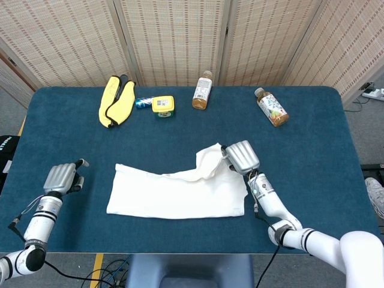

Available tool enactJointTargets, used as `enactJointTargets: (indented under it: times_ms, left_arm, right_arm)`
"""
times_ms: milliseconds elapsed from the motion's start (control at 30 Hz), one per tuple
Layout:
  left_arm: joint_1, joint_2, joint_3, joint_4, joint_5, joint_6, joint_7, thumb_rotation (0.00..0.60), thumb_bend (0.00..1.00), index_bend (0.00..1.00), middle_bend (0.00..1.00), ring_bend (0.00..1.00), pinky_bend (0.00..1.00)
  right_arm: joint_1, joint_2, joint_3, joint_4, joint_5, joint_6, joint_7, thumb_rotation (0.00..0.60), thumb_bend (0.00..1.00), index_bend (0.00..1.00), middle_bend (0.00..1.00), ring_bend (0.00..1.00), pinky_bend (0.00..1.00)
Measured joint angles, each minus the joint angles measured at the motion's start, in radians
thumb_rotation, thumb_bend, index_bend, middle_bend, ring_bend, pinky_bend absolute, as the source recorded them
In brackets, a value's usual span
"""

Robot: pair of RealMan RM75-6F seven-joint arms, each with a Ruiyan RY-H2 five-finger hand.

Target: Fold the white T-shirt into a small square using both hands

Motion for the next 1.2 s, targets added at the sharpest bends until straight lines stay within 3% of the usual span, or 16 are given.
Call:
enactJointTargets:
  times_ms: [667, 733, 900, 1200]
  left_arm:
    - [0.013, -0.004, 0.003, 0.021, 0.004, -0.009, -0.018, 0.6, 0.54, 0.31, 0.96, 0.89, 0.99]
    - [0.016, -0.003, 0.003, 0.02, 0.006, -0.008, -0.021, 0.6, 0.54, 0.31, 0.96, 0.89, 0.99]
    - [0.024, 0.003, 0.007, 0.019, 0.012, -0.005, -0.025, 0.6, 0.54, 0.32, 0.96, 0.89, 0.99]
    - [0.033, 0.008, 0.009, 0.015, 0.018, -0.002, -0.031, 0.6, 0.54, 0.32, 0.96, 0.89, 0.99]
  right_arm:
    - [0.134, -0.15, 0.06, 0.3, 0.102, -0.109, 0.011, 0.6, 0.46, 0.53, 0.95, 1.0, 1.0]
    - [0.146, -0.161, 0.063, 0.324, 0.112, -0.127, 0.005, 0.6, 0.42, 0.5, 0.95, 1.0, 1.0]
    - [0.174, -0.183, 0.075, 0.365, 0.147, -0.163, -0.024, 0.6, 0.33, 0.3, 0.93, 1.0, 1.0]
    - [0.205, -0.18, 0.096, 0.353, 0.203, -0.212, -0.081, 0.6, 0.32, 0.26, 0.93, 1.0, 1.0]
